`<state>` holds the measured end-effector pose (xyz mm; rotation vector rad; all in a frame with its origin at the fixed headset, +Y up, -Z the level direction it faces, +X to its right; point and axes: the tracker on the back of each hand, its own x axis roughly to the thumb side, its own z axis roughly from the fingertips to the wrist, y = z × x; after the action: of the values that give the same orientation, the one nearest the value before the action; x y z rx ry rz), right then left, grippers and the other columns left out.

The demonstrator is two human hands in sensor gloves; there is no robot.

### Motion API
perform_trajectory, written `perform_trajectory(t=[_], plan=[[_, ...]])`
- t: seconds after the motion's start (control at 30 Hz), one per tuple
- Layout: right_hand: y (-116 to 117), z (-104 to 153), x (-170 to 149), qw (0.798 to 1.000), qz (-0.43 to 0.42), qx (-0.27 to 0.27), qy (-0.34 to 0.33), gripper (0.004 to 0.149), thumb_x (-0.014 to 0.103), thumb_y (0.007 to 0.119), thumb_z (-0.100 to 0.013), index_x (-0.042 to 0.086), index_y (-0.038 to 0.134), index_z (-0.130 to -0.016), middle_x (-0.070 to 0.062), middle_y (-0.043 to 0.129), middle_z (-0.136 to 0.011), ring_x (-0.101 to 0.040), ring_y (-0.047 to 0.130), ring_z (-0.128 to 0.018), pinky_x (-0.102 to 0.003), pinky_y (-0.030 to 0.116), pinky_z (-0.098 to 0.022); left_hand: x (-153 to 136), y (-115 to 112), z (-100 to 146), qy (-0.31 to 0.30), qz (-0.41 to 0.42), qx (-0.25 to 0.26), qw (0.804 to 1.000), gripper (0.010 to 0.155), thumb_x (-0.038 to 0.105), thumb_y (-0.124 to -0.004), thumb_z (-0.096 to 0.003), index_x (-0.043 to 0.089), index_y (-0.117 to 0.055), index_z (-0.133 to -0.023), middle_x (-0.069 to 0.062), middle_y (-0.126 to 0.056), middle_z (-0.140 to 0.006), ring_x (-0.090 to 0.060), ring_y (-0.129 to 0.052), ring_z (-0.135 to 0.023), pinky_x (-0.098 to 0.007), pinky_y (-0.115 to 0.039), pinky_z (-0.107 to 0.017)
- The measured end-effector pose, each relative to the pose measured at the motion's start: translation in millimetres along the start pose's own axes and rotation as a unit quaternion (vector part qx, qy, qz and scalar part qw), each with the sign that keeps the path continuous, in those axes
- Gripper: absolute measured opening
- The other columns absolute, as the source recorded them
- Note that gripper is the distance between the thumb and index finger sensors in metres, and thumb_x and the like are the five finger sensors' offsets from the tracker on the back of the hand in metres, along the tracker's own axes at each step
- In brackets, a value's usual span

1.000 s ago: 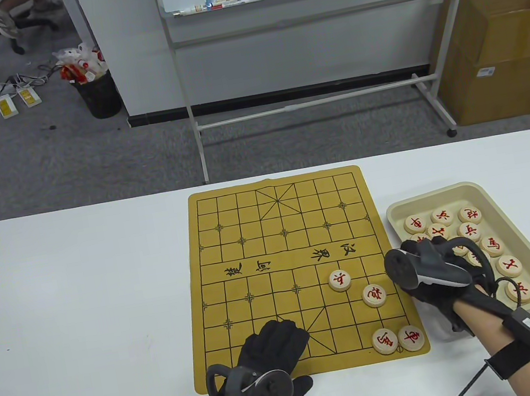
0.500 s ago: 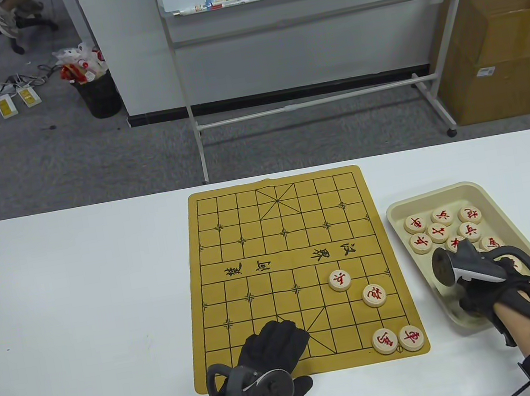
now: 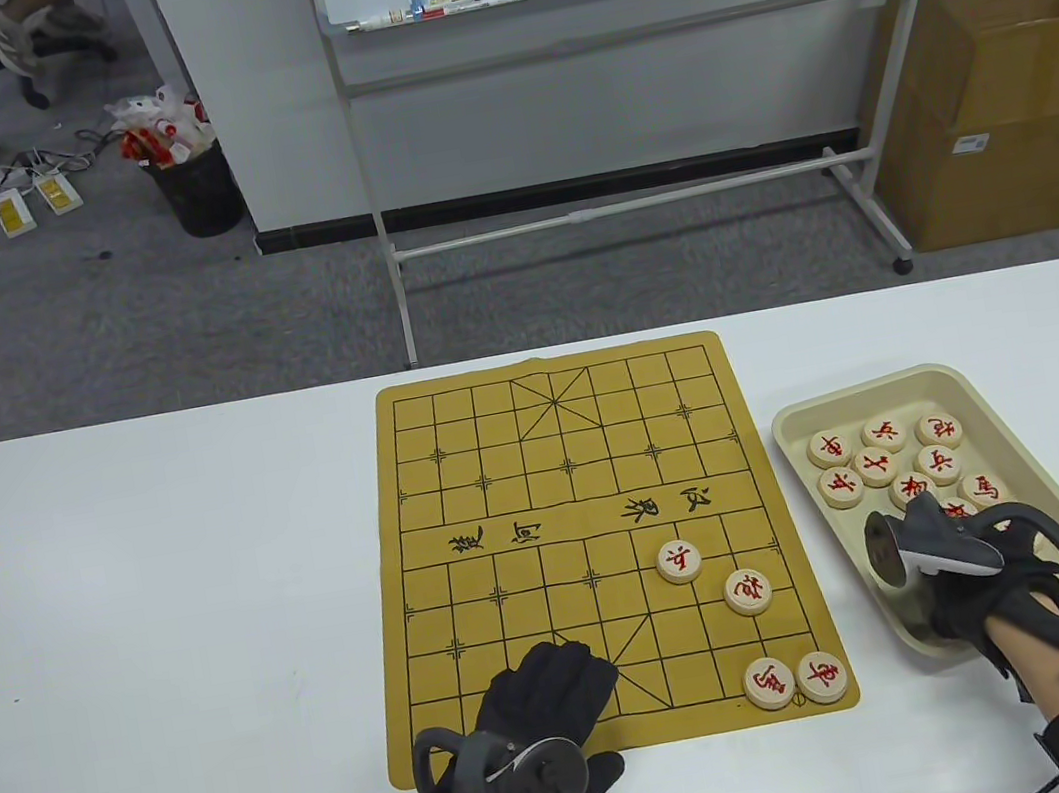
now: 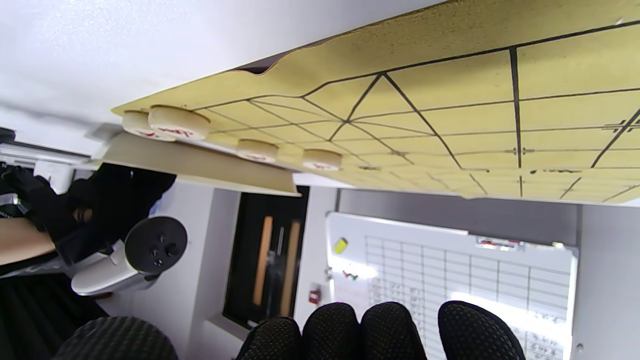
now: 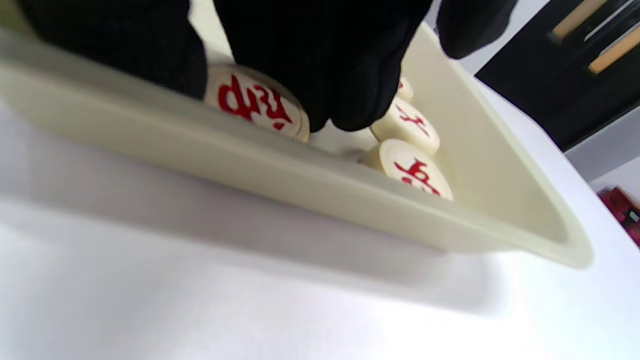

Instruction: Set up Chinese chess pieces

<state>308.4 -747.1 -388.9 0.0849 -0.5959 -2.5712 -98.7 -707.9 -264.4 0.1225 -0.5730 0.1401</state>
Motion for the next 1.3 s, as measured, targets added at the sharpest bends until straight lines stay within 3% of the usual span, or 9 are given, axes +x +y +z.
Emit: perform_trajectory(t=[0.1,0.27,0.37,0.5,0.67,0.8,0.9,1.1,1.3], plan=[[-11.3,7.0,-1.9,0.999,-0.018,-0.051,0.005,0.077,0.05,0.085,-0.041,0.019,0.06,-0.106,-0.007,0.08,-0.102,-0.03,0.088,-0.091,-0.066,0.052,-0.077,-0.3,0.1,-0.1,0.001,0.001,0.0,1.0,0.079,0.06,-0.064,-0.0389,0.028,-0.043,-0.109,-0.005,-0.047,-0.118,-0.033,-0.052,-0.111,-0.06,-0.057,-0.076],[-59.9,43.6,14.1,0.979,-0.092,-0.176,-0.055,0.075,0.046,0.085,-0.042,0.016,0.059,-0.106,-0.015,0.071,-0.104,-0.031,0.094,-0.084,-0.063,0.066,-0.072,-0.4,0.6,-0.6,0.002,0.006,0.003,1.0,0.08,0.06,-0.064,-0.0388,0.028,-0.042,-0.109,-0.005,-0.046,-0.118,-0.033,-0.051,-0.111,-0.06,-0.057,-0.077],[-86.1,70.3,49.0,0.958,-0.122,-0.216,-0.143,0.074,0.043,0.085,-0.042,0.016,0.059,-0.105,-0.015,0.064,-0.107,-0.033,0.086,-0.087,-0.063,0.06,-0.074,0.5,0.0,-0.8,0.001,0.006,0.002,1.0,0.08,0.06,-0.064,-0.0388,0.028,-0.042,-0.109,-0.005,-0.046,-0.118,-0.033,-0.051,-0.111,-0.06,-0.057,-0.077],[-106.7,104.5,119.9,0.928,-0.092,-0.257,-0.252,0.072,0.044,0.085,-0.042,0.018,0.062,-0.105,-0.014,0.064,-0.107,-0.031,0.084,-0.087,-0.062,0.059,-0.075,-0.9,1.6,0.0,0.005,0.006,0.008,1.0,0.081,0.06,-0.064,-0.0387,0.027,-0.04,-0.109,-0.006,-0.045,-0.118,-0.034,-0.05,-0.111,-0.06,-0.056,-0.077],[-111.3,120.4,200.4,0.909,-0.056,-0.236,-0.34,0.076,0.045,0.086,-0.041,0.015,0.06,-0.106,-0.013,0.067,-0.106,-0.029,0.087,-0.086,-0.06,0.061,-0.074,-6.1,6.5,1.6,0.02,0.013,0.022,0.999,0.084,0.061,-0.065,-0.0384,0.026,-0.038,-0.11,-0.007,-0.043,-0.118,-0.034,-0.049,-0.111,-0.06,-0.056,-0.077],[-111.7,116.6,234.3,0.903,-0.035,-0.224,-0.365,0.075,0.045,0.085,-0.041,0.015,0.061,-0.106,-0.013,0.067,-0.106,-0.029,0.086,-0.087,-0.06,0.061,-0.074,-8.6,7.7,1.7,0.026,0.015,0.025,0.999,0.087,0.061,-0.067,-0.0377,0.024,-0.035,-0.11,-0.008,-0.042,-0.119,-0.035,-0.049,-0.111,-0.061,-0.056,-0.077],[-109.1,109.7,246.5,0.896,-0.059,-0.211,-0.387,0.075,0.045,0.086,-0.041,0.015,0.063,-0.105,-0.014,0.068,-0.105,-0.03,0.087,-0.085,-0.06,0.061,-0.073,-9.5,6.6,1.3,0.03,0.003,0.016,0.999,0.09,0.062,-0.068,-0.0372,0.022,-0.034,-0.11,-0.009,-0.041,-0.119,-0.035,-0.048,-0.111,-0.061,-0.056,-0.077],[-95.3,99.7,253.7,0.902,-0.053,-0.197,-0.38,0.073,0.044,0.086,-0.042,0.017,0.064,-0.106,-0.013,0.067,-0.106,-0.03,0.086,-0.086,-0.06,0.061,-0.073,-15.1,0.9,-2.1,0.043,-0.005,-0.005,0.999,0.091,0.062,-0.068,-0.0371,0.022,-0.033,-0.11,-0.009,-0.041,-0.119,-0.036,-0.048,-0.111,-0.061,-0.056,-0.077],[-95.8,103.4,242.9,0.902,-0.062,-0.209,-0.373,0.076,0.047,0.084,-0.041,0.018,0.059,-0.107,-0.012,0.065,-0.109,-0.03,0.084,-0.091,-0.06,0.06,-0.074,-12.7,0.2,-2.0,0.038,-0.001,-0.003,0.999,0.09,0.062,-0.068,-0.037,0.022,-0.033,-0.11,-0.009,-0.04,-0.119,-0.035,-0.048,-0.111,-0.061,-0.056,-0.077]])
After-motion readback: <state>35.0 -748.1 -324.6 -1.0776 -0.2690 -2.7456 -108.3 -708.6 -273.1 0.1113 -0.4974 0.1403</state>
